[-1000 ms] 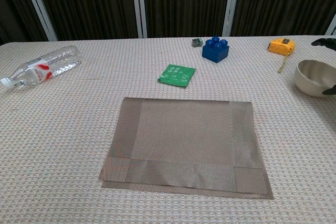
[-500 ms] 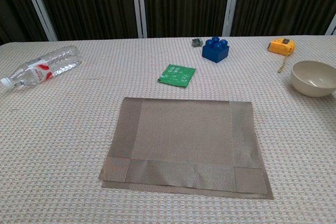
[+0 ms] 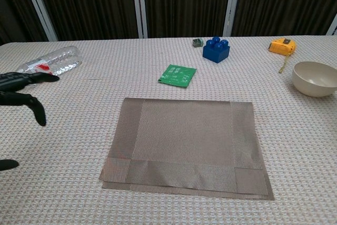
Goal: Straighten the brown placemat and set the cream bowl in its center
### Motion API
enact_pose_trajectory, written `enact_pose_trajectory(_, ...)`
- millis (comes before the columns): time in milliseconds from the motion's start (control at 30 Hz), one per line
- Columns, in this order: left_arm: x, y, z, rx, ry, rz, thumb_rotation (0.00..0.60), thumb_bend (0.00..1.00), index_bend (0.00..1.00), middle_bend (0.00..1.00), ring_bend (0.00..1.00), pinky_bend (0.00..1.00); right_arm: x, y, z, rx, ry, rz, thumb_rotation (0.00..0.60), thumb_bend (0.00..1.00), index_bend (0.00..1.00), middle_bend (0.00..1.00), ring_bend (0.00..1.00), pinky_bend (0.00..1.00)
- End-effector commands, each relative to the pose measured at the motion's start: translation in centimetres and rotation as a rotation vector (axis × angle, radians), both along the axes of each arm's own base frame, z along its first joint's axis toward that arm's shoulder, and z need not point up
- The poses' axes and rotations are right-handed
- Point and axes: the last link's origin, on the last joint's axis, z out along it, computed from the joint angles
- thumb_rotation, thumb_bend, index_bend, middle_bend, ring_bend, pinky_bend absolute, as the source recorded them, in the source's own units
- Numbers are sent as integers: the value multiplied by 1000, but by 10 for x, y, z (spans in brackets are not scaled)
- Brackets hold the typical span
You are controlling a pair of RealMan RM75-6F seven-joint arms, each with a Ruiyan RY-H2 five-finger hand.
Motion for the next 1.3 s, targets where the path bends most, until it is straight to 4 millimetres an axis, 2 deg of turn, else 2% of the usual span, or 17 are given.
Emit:
enact_pose_trajectory(33,7,3,-25,-26,42,-53,600,260,435,0,0,0,2,11,-3,-4,49,22,600,0,0,0,0,0)
enact_pose_trajectory(233,16,9,-54,-40,75,-84,600,324,440,0,0,0,0,12,-5,5,66,26,600,0,0,0,0,0)
enact_pose_trajectory(600,24,14,-103,-79,82,-74,600,326,443,0,0,0,-4,8,-3,30,37,13,600,0,0,0,0,0)
enact_pose_trajectory(867,19,19,-113,-63,105,-59,600,327,445,0,0,0,-6,6,0,30,27,4,600,0,0,0,0,0)
enact_pose_trajectory(1300,23,24,-120,-64,108,-80,600,340,448,0,0,0,-5,6,3,24,25,1,600,0,0,0,0,0)
